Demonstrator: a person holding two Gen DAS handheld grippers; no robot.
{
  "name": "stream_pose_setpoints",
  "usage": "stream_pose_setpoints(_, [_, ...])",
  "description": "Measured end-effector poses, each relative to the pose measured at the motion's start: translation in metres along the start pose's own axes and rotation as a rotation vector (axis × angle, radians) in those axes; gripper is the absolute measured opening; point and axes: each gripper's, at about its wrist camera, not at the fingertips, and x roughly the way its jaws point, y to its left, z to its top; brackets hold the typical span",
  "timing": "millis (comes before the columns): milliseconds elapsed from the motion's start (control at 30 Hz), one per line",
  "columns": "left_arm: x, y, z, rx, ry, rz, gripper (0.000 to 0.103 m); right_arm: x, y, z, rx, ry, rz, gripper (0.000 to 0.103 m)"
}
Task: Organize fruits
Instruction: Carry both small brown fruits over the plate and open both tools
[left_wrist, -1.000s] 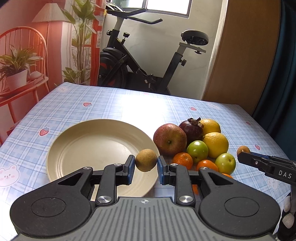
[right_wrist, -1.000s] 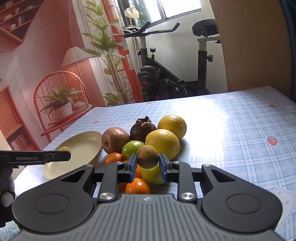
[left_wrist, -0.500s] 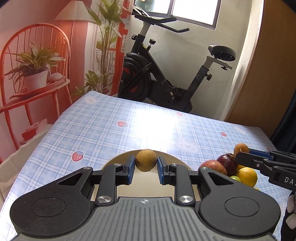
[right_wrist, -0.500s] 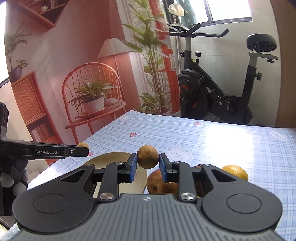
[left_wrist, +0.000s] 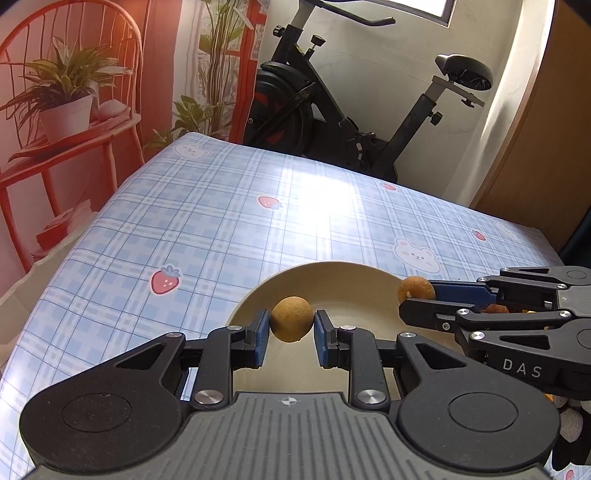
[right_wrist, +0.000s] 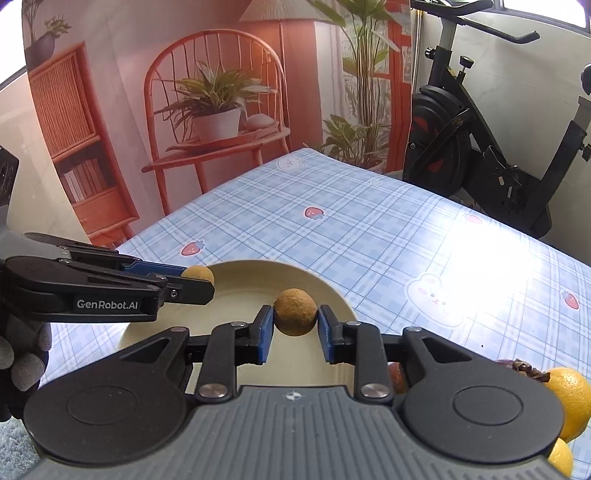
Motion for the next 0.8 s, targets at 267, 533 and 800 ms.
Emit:
stream_pose_setpoints(267, [0.015,0.006,0.002,-0.019,0.018,-0.010,0.028,0.036,-0.001,0.002,-0.019,0.087,-0.037,0.028])
stream_pose_setpoints(533, [0.020,0.008,0.000,-0.004,0.018,-0.007,0.028,0.043,0.001,0.003,-0.032,0.096,-0.046,0.028])
stream_pose_setpoints(800, [0.015,0.005,-0.001,0.003,0.009,0.003,0.036,0.036,0.002,0.003,-0.045,0.072,-0.063,0.036])
